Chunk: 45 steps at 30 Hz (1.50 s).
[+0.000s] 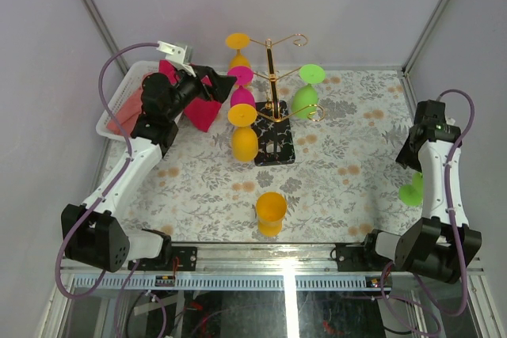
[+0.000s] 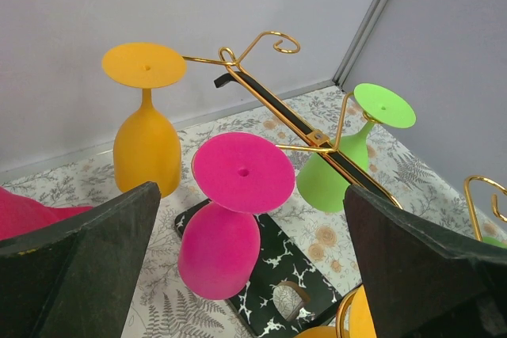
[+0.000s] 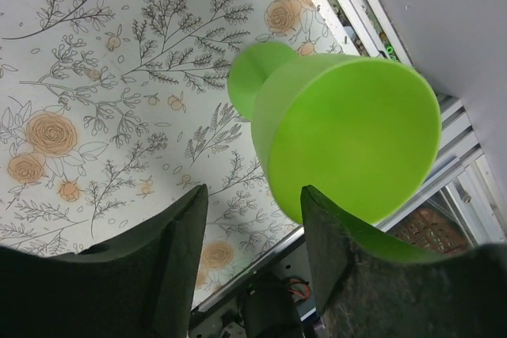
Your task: Place the wine glass upside down on the wine glass rack
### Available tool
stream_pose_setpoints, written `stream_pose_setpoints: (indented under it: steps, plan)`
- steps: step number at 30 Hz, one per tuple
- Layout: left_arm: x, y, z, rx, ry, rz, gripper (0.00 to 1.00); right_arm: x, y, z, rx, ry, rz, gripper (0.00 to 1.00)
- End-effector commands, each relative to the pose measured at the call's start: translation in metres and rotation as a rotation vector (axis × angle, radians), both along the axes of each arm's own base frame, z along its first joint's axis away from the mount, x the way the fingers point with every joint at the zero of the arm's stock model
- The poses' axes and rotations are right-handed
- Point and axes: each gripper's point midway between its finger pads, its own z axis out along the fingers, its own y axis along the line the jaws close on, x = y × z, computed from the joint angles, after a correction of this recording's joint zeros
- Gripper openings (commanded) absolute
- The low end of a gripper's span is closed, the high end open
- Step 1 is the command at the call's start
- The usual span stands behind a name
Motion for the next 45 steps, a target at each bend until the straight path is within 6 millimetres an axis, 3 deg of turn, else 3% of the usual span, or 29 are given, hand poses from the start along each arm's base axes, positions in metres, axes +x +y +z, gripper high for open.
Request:
stream_pose_setpoints:
  steps: [1,11,15,21,24,29,33,37,41,45]
  plan:
    - [-0.006,0.003,0.023,-0.025,-0.087,-0.005,1.0,-0.002,-0.001,0.0,-0.006,-0.019,-0.02,0.52]
    - [-0.007,0.005,0.03,-0.043,-0.087,-0.002,1.0,0.005,-0.013,0.018,-0.073,-0.041,-0.002,0.01]
    - [-0.005,0.004,0.044,-0.061,-0.093,-0.004,1.0,0.023,-0.024,0.048,-0.135,-0.121,0.002,0.0]
    - [0.004,0.004,0.079,-0.151,-0.082,0.01,1.0,0.082,-0.028,0.119,-0.145,-0.367,0.056,0.0]
    - [0.004,0.001,0.102,-0.207,-0.075,-0.013,1.0,0.117,-0.018,0.17,-0.133,-0.573,0.143,0.0]
    - [0.007,-0.005,0.146,-0.273,-0.044,-0.058,1.0,0.151,-0.014,0.249,-0.207,-0.835,0.249,0.0]
    - [0.013,-0.001,0.172,-0.357,-0.018,-0.063,1.0,0.175,0.015,0.293,-0.157,-1.038,0.41,0.0]
    - [0.023,0.005,0.172,-0.507,0.069,-0.064,1.0,0.188,0.047,0.326,-0.15,-1.217,0.524,0.0]
    - [0.033,0.007,0.162,-0.609,0.147,-0.054,1.0,0.204,0.099,0.335,-0.187,-1.292,0.68,0.0]
    - [0.035,0.013,0.167,-0.701,0.161,-0.033,1.0,0.211,0.145,0.35,-0.143,-1.409,0.803,0.0]
